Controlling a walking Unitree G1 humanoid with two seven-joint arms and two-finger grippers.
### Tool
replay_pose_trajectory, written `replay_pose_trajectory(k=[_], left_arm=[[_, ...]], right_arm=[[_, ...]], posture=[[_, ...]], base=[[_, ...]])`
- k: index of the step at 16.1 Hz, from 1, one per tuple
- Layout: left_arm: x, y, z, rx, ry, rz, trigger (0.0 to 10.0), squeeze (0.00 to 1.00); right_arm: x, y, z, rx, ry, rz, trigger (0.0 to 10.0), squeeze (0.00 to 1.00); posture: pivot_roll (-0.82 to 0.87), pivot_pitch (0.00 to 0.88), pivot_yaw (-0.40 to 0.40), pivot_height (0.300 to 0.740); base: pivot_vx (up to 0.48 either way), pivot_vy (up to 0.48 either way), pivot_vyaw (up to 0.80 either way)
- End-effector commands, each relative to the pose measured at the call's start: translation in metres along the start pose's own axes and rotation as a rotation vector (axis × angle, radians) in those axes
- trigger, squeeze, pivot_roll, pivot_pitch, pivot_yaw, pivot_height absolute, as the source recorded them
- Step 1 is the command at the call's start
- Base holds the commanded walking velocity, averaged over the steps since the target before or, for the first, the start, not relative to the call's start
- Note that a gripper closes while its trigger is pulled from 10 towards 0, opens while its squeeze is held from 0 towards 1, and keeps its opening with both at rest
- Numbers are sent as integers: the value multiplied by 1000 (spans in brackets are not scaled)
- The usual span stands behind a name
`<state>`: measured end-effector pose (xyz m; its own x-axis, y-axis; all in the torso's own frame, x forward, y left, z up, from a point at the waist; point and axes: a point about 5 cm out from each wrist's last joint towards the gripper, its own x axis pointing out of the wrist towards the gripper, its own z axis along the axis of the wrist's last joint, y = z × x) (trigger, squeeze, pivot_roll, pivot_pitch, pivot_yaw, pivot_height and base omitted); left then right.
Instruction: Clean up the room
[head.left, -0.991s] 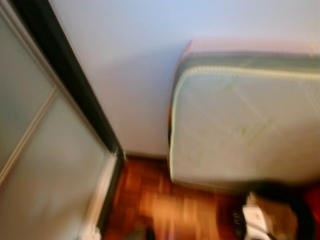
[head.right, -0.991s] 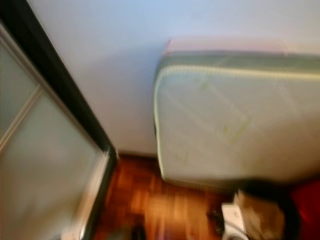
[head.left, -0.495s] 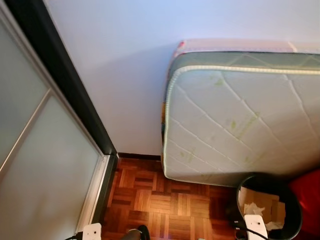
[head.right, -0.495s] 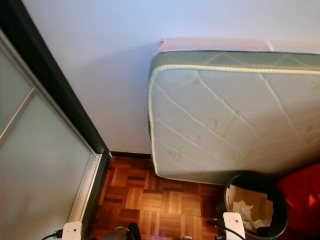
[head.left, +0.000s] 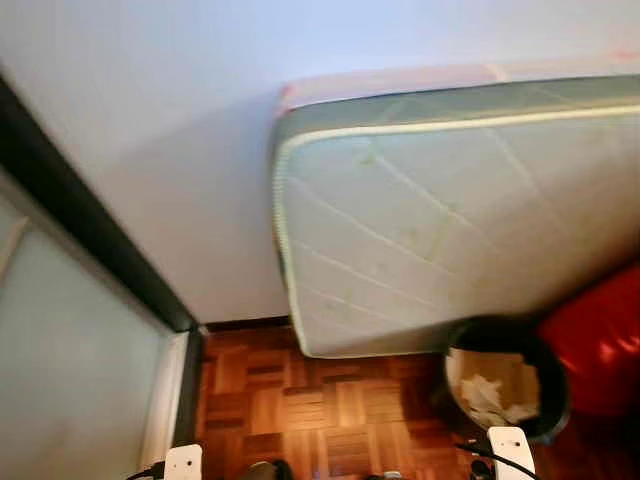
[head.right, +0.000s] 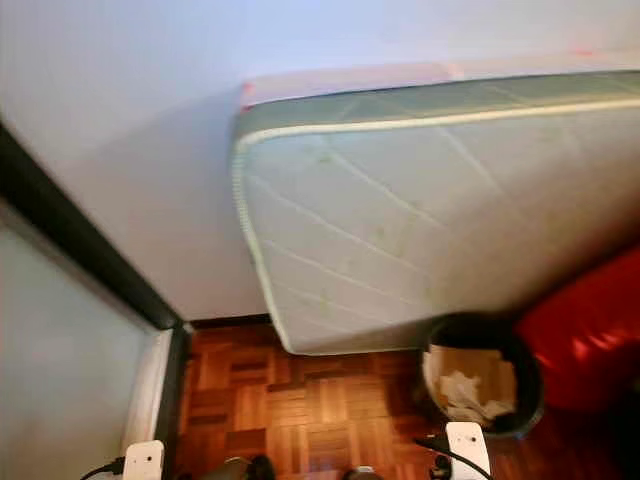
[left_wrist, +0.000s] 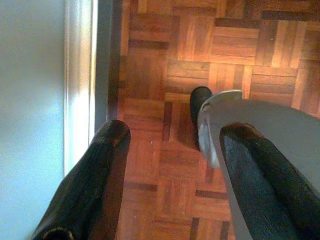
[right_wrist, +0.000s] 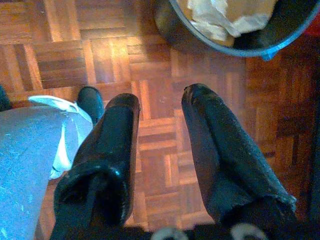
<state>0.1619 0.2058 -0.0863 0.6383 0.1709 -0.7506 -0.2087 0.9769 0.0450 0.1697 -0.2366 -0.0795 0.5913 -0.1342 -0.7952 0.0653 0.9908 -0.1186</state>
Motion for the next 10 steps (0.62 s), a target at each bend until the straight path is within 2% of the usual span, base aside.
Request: replay_pose_trajectory(k=[1,10], left_arm=[[4,15,4,37,83,5,10000,0],[5,18,8,71,76,5,10000,0]], right_arm=[[1,70,-4,139,76,163,10000,0],[2,74,-2,150,72,166,10000,0]], posture=[[12,0,28,723],[6,0,46,723]], base=[[0,0,-781],[0,0,-776]])
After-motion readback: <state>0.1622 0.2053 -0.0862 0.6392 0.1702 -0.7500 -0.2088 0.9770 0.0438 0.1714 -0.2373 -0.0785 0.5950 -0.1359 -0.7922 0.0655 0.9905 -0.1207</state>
